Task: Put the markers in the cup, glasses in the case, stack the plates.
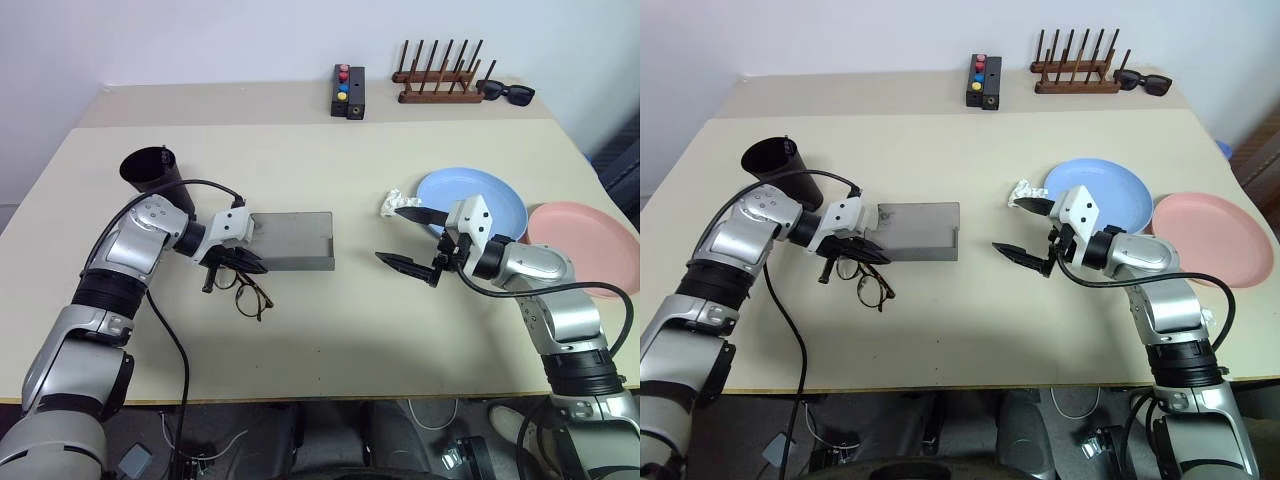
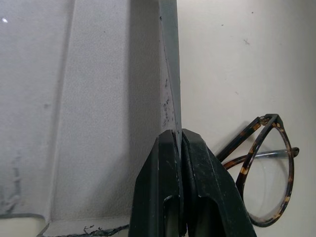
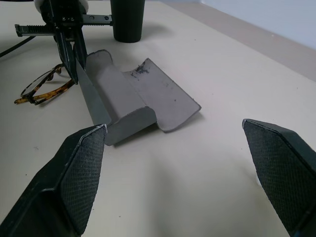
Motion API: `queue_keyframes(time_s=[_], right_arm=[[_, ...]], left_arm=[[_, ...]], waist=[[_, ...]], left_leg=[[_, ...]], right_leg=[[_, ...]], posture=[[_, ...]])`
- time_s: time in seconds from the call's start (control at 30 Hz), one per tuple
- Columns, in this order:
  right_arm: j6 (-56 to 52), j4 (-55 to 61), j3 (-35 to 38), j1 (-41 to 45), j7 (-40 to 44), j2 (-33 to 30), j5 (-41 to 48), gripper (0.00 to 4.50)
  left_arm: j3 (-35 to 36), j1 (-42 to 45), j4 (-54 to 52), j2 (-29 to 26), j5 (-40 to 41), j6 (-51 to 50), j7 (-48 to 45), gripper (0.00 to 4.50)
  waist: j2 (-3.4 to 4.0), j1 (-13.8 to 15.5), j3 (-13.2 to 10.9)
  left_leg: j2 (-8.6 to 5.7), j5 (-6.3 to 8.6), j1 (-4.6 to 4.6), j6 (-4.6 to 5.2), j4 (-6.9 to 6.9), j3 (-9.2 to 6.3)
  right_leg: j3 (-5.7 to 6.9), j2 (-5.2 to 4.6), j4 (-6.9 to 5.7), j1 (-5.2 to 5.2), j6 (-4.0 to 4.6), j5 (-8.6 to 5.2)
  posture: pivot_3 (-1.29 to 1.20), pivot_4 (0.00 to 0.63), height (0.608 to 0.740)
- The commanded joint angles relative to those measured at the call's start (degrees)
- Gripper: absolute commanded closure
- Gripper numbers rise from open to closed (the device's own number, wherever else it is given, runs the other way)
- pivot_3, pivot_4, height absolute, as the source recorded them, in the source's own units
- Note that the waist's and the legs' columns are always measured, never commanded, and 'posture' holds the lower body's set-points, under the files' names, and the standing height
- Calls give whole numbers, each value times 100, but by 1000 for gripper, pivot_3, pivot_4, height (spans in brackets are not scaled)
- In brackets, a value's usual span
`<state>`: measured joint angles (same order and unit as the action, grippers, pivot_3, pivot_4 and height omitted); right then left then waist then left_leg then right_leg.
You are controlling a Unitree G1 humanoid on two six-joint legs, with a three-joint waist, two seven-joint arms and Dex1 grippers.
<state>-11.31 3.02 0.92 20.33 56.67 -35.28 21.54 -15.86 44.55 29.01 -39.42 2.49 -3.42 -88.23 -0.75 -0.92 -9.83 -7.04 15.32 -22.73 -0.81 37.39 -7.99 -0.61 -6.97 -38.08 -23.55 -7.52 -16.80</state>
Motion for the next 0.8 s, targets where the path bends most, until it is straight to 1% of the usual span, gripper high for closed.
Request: queue_keyframes(time_s=[0.03, 0.23, 0.67, 0.77, 0.8], right_arm=[[5, 200, 93, 94, -18, 0, 80, 0], [-92, 293, 121, 107, -31, -19, 119, 0], [47, 186, 139, 7, 11, -12, 79, 0], [34, 223, 148, -15, -5, -17, 87, 0], [31, 229, 153, -22, -7, -18, 92, 0]], left_arm=[[169, -32, -221, -90, 102, -70, 54, 4438], [143, -48, -219, -78, 81, -75, 96, 4438], [84, 130, 73, -17, -20, 71, 136, 4438], [80, 180, 113, 2, -29, 55, 135, 3646], [75, 194, 125, 6, -30, 50, 126, 3165]], waist=[[0, 0, 0], [0, 0, 0], [0, 4, 0], [0, 6, 0], [0, 6, 0]], left_leg=[[0, 0, 0, 0, 0, 0], [0, 0, 0, 0, 0, 0], [0, 0, 0, 0, 0, 0], [0, 0, 0, 0, 0, 0], [0, 0, 0, 0, 1, 0]], right_leg=[[0, 0, 0, 0, 0, 0], [0, 0, 0, 0, 0, 0], [0, 0, 0, 0, 0, 0], [0, 0, 0, 0, 0, 0], [0, 0, 0, 0, 0, 0]], posture=[[0, 150, 740], [0, 150, 740], [0, 150, 740], [0, 150, 740], [0, 150, 740]])
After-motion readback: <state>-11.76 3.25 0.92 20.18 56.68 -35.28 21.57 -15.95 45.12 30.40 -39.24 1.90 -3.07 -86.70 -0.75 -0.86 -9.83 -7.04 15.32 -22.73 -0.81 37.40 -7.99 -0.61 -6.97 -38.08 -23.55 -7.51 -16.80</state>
